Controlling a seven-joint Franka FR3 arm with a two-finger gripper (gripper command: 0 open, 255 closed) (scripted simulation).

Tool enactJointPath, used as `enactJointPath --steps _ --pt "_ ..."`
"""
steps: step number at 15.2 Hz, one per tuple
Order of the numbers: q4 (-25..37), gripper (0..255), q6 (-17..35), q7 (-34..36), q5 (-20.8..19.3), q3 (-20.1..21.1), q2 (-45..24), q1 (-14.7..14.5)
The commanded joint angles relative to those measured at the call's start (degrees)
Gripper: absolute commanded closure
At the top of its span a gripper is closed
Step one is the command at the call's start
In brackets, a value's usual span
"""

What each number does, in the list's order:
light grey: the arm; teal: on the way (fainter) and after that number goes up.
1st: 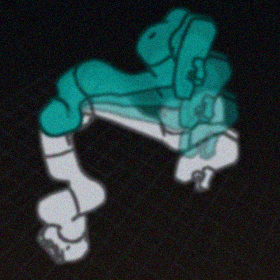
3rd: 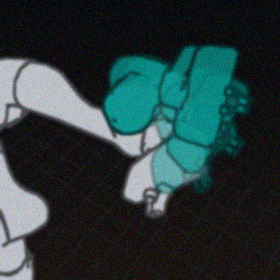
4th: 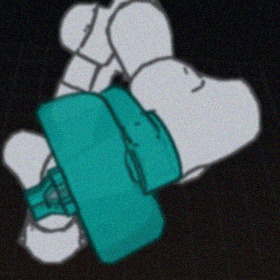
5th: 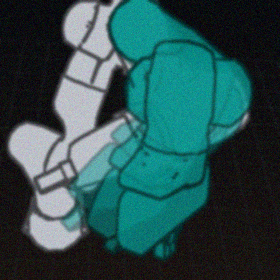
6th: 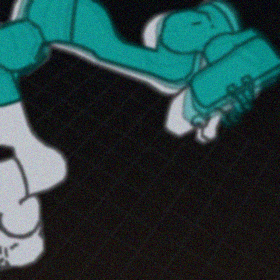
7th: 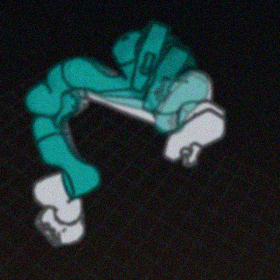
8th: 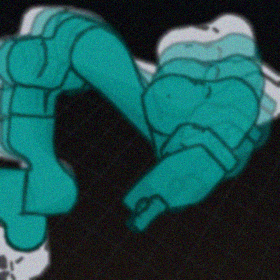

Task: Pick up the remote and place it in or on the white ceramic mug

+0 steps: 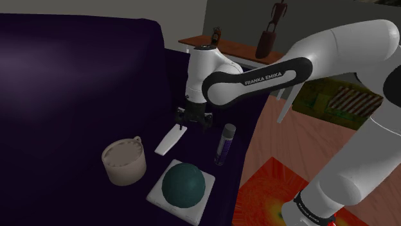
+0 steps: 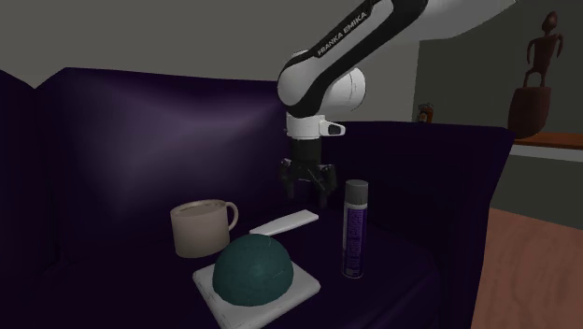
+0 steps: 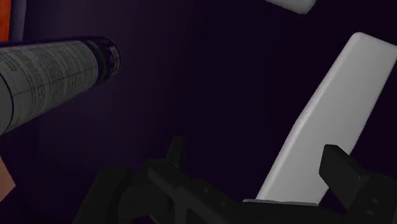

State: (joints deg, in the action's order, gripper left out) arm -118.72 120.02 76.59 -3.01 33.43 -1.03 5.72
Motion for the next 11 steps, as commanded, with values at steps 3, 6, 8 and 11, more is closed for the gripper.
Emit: enactJointPath --steps 3,6,8,11 --pt "8.27 0 0.55 12.78 -6.54 -0.33 -11.34 -2.07" --pt "15.55 0 -0.22 20.44 -10.12 -2.18 -19.16 -4.89" --pt "18.68 0 -0.67 23.08 -11.15 -3.20 -22.16 -6.19" --pt "17.71 0 1.19 23.51 -11.83 -3.59 -23.18 -6.41"
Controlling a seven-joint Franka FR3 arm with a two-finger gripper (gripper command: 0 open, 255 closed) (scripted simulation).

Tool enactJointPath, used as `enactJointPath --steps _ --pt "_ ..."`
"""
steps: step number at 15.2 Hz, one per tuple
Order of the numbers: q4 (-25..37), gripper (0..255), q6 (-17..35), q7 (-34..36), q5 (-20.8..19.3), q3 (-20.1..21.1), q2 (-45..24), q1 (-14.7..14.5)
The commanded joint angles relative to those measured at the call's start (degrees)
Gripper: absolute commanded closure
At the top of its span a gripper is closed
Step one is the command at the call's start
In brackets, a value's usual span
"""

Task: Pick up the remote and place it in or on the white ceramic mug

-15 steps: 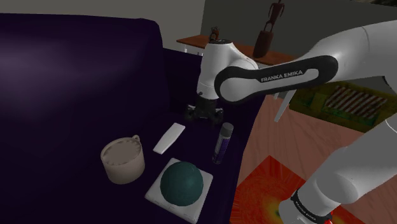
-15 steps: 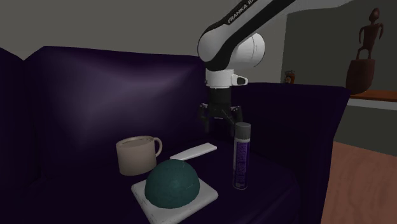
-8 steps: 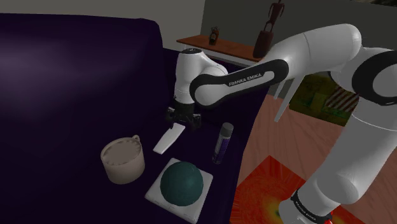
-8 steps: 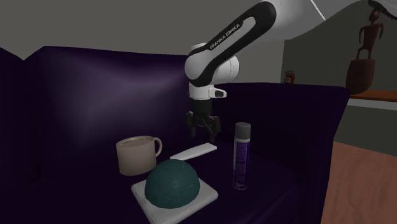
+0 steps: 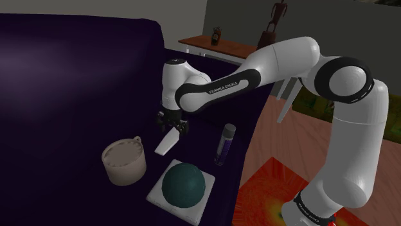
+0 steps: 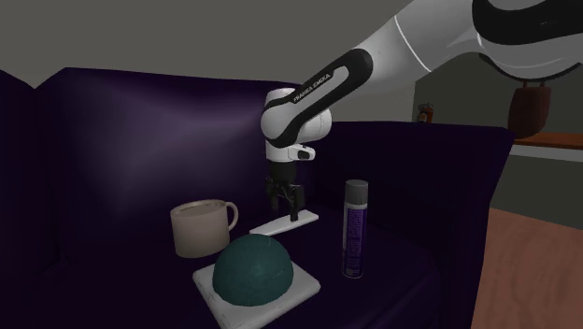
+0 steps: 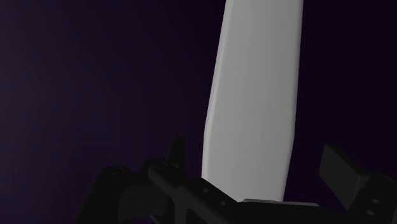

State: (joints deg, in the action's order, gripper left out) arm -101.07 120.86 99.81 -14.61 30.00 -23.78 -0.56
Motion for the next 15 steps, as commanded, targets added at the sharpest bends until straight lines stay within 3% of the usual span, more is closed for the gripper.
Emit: enactJointPath --steps 1,12,13,15 --pt "-0.23 0 0.96 0.44 -0.47 -0.28 -0.79 -0.20" --pt "-1.19 0 3.10 1.00 -1.37 -0.78 -2.15 -0.48" --pt "-1.19 255 3.10 1.00 -1.37 -0.78 -2.15 -0.48" --pt "-1.17 255 3.09 1.00 -1.37 -0.78 -2.15 -0.48"
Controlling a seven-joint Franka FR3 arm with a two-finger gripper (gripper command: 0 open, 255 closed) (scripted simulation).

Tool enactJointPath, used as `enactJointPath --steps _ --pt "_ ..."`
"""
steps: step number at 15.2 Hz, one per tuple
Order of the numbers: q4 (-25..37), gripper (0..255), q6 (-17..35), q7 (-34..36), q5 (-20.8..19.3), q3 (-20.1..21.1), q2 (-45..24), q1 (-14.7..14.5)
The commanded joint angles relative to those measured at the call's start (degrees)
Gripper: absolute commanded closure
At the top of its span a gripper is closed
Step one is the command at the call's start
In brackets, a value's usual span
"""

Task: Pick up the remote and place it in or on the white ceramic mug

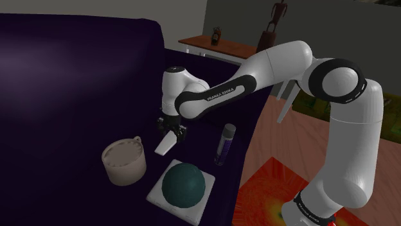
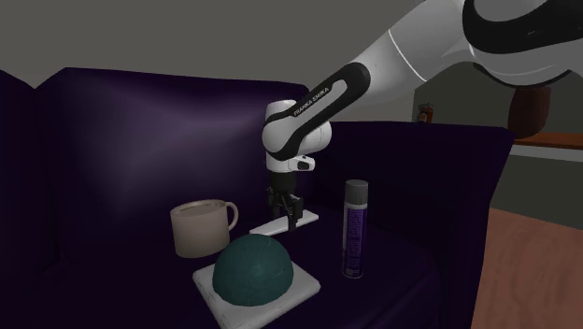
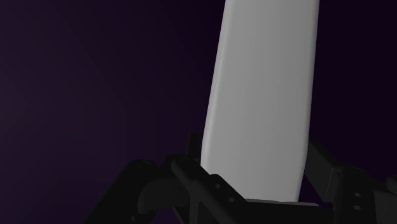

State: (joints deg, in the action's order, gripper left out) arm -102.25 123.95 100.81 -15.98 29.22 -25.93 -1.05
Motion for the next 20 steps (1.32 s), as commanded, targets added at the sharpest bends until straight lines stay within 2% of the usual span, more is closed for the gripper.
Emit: enactJointPath --steps 1,7,20 --pt "0.01 255 0.00 0.00 0.00 0.00 0.00 0.00" --pt "0.00 255 0.01 0.01 0.00 0.00 0.00 0.00" --pt "4.21 255 -8.04 -1.97 2.99 1.51 4.42 0.88"
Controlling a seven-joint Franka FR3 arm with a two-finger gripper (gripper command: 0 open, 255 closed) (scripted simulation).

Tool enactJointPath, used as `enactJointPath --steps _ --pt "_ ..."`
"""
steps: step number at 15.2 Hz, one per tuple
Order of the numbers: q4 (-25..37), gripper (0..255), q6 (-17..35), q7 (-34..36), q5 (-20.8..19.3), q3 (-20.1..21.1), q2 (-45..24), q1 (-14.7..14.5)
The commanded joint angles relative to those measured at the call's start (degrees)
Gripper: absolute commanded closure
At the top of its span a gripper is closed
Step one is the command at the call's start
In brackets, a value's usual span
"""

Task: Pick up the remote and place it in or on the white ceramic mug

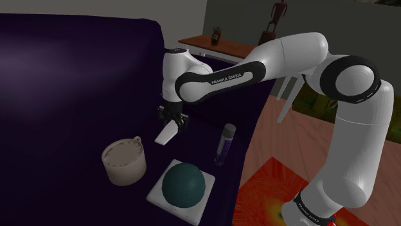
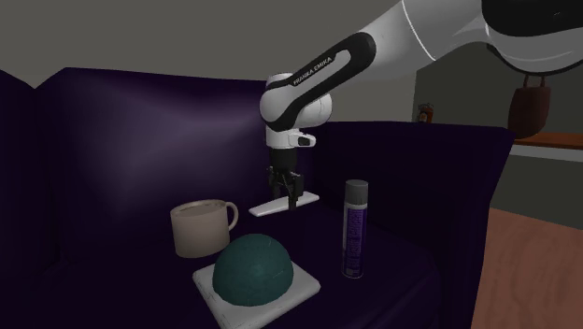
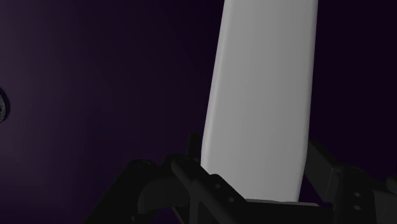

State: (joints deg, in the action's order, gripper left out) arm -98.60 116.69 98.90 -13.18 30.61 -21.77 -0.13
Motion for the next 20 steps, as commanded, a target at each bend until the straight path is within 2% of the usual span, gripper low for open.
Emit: enactJointPath --steps 1,20 --pt "0.99 255 -1.44 -0.19 0.37 0.20 0.53 0.00" --pt "11.68 255 -14.45 -1.84 2.48 1.19 3.34 -0.19"
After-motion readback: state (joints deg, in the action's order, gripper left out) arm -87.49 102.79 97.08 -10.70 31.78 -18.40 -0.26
